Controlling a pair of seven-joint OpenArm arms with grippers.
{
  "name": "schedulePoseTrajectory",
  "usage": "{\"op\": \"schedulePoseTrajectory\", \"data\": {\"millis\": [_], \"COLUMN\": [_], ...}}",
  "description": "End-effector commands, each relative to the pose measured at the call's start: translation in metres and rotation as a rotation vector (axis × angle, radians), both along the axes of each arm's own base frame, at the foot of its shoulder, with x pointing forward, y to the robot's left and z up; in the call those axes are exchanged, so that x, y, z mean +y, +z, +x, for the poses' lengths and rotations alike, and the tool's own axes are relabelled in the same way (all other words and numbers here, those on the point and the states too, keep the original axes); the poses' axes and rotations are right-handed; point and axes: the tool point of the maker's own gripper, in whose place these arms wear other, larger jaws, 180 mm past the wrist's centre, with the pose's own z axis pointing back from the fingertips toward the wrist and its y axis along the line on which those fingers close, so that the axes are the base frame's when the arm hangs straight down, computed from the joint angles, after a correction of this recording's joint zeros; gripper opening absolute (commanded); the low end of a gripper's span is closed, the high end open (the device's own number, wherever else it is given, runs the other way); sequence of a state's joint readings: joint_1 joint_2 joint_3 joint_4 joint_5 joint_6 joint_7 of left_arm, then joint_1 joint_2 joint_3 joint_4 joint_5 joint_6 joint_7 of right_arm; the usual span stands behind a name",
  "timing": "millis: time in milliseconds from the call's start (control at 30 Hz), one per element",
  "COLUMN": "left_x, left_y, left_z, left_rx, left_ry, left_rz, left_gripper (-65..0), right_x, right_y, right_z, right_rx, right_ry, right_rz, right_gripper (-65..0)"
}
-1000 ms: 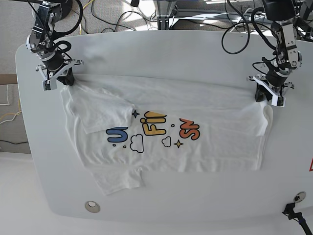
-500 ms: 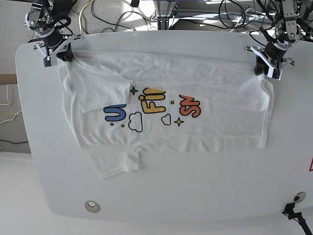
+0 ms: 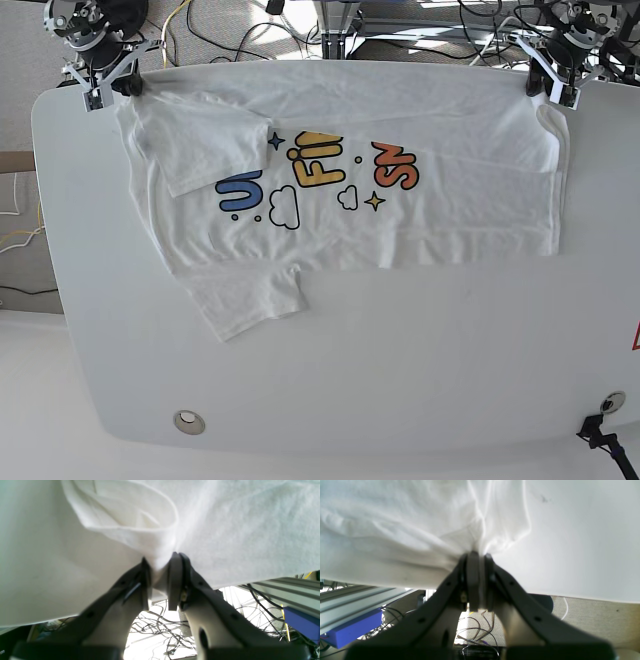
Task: Fold the T-shirt properly
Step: 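Release the edge and move both grippers to the shirt's hem side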
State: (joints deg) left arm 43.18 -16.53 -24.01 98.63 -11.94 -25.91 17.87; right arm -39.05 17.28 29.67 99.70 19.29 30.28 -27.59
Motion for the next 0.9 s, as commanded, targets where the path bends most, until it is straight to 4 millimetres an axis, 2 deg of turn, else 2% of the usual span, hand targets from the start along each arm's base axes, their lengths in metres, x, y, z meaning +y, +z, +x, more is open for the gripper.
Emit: {"op": "schedulePoseTrajectory", "data": {"millis": [0,33,67,133,200,233,300,367,433,633,767,867], "left_x": [0.003,0.002,0.002,0.002,0.002,0.001,0.005,0.006,0.018,0.043,0.047,0.051], "left_y": [0.006,0.007,0.008,0.008,0.009,0.011,0.024,0.035,0.051,0.103,0.115,0.109], "left_z": [0.0,0.001,0.0,0.002,0.003,0.005,0.015,0.023,0.032,0.103,0.15,0.183], "left_rx": [-0.006,-0.01,-0.01,-0.013,-0.016,-0.023,-0.052,-0.082,-0.121,-0.309,-0.348,-0.348], "left_ry": [-0.012,-0.014,-0.015,-0.015,-0.017,-0.021,-0.052,-0.072,-0.069,-0.024,0.016,0.05], "left_rz": [0.023,0.024,0.024,0.024,0.025,0.027,0.055,0.075,0.116,0.194,0.185,0.142], "left_gripper": [-49.6,-42.6,-34.1,-17.9,-8.0,-6.0,-5.8,-5.8,-5.8,-5.8,-5.8,-5.8], "right_x": [-0.004,-0.004,-0.005,-0.005,-0.005,-0.005,-0.012,-0.021,-0.021,-0.022,-0.013,-0.001], "right_y": [0.009,0.009,0.009,0.01,0.013,0.014,0.021,0.034,0.041,0.061,0.076,0.088], "right_z": [0.01,0.01,0.01,0.011,0.018,0.02,0.024,0.029,0.035,0.081,0.12,0.147], "right_rx": [-0.037,-0.037,-0.038,-0.042,-0.059,-0.065,-0.084,-0.119,-0.141,-0.222,-0.277,-0.322], "right_ry": [0.01,0.009,0.004,0.005,0.011,0.011,0.0,-0.012,-0.009,0.0,0.014,0.037], "right_rz": [-0.017,-0.019,-0.021,-0.02,-0.021,-0.024,-0.04,-0.069,-0.077,-0.094,-0.084,-0.068], "right_gripper": [-65.0,-65.0,-59.7,-44.3,-30.9,-26.0,-22.1,-21.6,-21.6,-21.5,-21.5,-21.6]}}
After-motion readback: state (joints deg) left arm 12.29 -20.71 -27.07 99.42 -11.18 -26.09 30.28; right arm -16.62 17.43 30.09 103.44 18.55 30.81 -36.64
